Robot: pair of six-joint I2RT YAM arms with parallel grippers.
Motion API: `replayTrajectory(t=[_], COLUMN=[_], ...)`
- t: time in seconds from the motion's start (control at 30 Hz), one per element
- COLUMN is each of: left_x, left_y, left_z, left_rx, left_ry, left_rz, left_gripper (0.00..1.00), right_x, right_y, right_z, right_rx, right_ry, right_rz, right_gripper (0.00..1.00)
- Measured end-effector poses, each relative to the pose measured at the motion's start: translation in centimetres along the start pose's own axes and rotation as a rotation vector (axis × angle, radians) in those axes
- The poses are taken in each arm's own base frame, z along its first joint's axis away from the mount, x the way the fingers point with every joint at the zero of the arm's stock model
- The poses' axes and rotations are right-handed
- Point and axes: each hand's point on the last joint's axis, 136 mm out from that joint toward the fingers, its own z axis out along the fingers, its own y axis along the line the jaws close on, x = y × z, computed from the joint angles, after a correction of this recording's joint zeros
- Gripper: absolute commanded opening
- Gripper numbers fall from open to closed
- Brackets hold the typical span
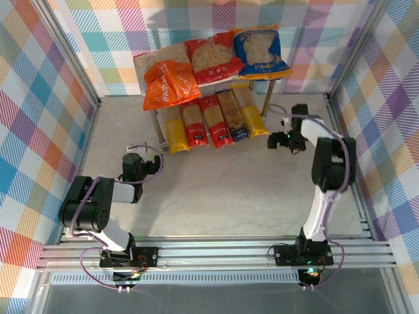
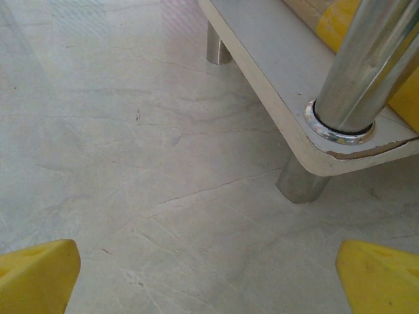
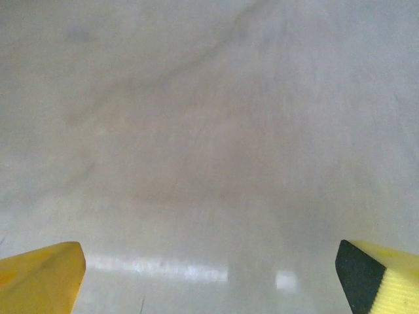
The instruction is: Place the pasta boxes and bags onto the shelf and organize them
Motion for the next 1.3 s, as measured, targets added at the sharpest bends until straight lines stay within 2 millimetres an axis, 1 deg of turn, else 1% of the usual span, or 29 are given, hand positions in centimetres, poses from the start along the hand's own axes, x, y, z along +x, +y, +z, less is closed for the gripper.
replayTrajectory(t=[0.07,0.13,0.17,0.2,0.23,0.3,0.37,0.5,0.53,0.6,0.67,0.73,0.8,0.87,0.93,0.97,1.0,1.13,1.3], left_x=[0.0,0.0,0.0,0.0,0.0,0.0,0.0,0.0,0.0,0.0,0.0,0.0,0.0,0.0,0.0,0.0,0.0,0.0,0.0], left_y=[0.0,0.0,0.0,-0.1,-0.1,-0.1,-0.2,-0.2,-0.1,-0.1,-0.1,-0.1,-0.1,-0.1,-0.1,-0.1,-0.1,-0.1,-0.1], left_z=[0.0,0.0,0.0,0.0,0.0,0.0,0.0,0.0,0.0,0.0,0.0,0.0,0.0,0.0,0.0,0.0,0.0,0.0,0.0], left_rx=[-0.001,0.000,0.002,0.005,0.007,0.008,0.010,0.011,0.010,0.012,0.012,0.013,0.013,0.013,0.013,0.013,0.013,0.013,0.013], left_ry=[0.000,0.000,0.000,0.000,0.000,0.001,0.001,0.001,0.001,0.001,0.001,0.001,0.001,0.001,0.001,0.001,0.001,0.001,0.001], left_rz=[0.000,0.000,0.000,0.000,0.000,0.000,0.000,-0.001,-0.001,-0.002,-0.002,-0.002,-0.002,-0.002,-0.002,-0.002,-0.002,-0.002,-0.002], left_gripper=[1.00,1.00,1.00,1.00,1.00,1.00,1.00,1.00,1.00,1.00,1.00,1.00,1.00,1.00,1.00,1.00,1.00,1.00,1.00], right_x=[0.9,0.7,0.6,0.6,0.7,0.8,1.6,5.2,5.9,6.4,5.7,4.4,3.6,3.3,4.0,4.0,4.0,2.8,2.7], right_y=[0.3,0.7,0.8,0.8,0.8,0.7,0.4,-0.9,-1.1,-1.1,-0.9,-0.6,-0.5,-0.3,-0.2,-0.2,-0.1,0.2,0.2], right_z=[-3.3,-7.2,-8.7,-9.8,-10.4,-10.1,-8.9,-5.7,-5.2,-5.0,-5.6,-6.8,-7.1,-6.0,-3.9,-3.7,-3.6,-4.3,-4.3], right_rx=[0.014,0.024,0.030,0.038,0.041,0.039,0.037,0.075,0.080,0.079,0.073,0.060,0.053,0.038,0.024,0.020,0.016,0.010,0.010], right_ry=[-0.164,-0.391,-0.490,-0.565,-0.614,-0.652,-0.671,-0.669,-0.669,-0.690,-0.738,-0.814,-0.864,-0.867,-0.792,-0.784,-0.776,-0.801,-0.802], right_rz=[-0.016,-0.047,-0.060,-0.065,-0.062,-0.045,-0.025,0.007,0.008,0.006,-0.001,-0.014,-0.023,-0.039,-0.048,-0.051,-0.054,-0.065,-0.065], right_gripper=[0.99,0.99,0.99,0.99,0.99,0.99,0.99,0.99,0.99,0.99,0.99,0.99,0.99,0.99,0.99,0.99,0.99,0.99,0.99])
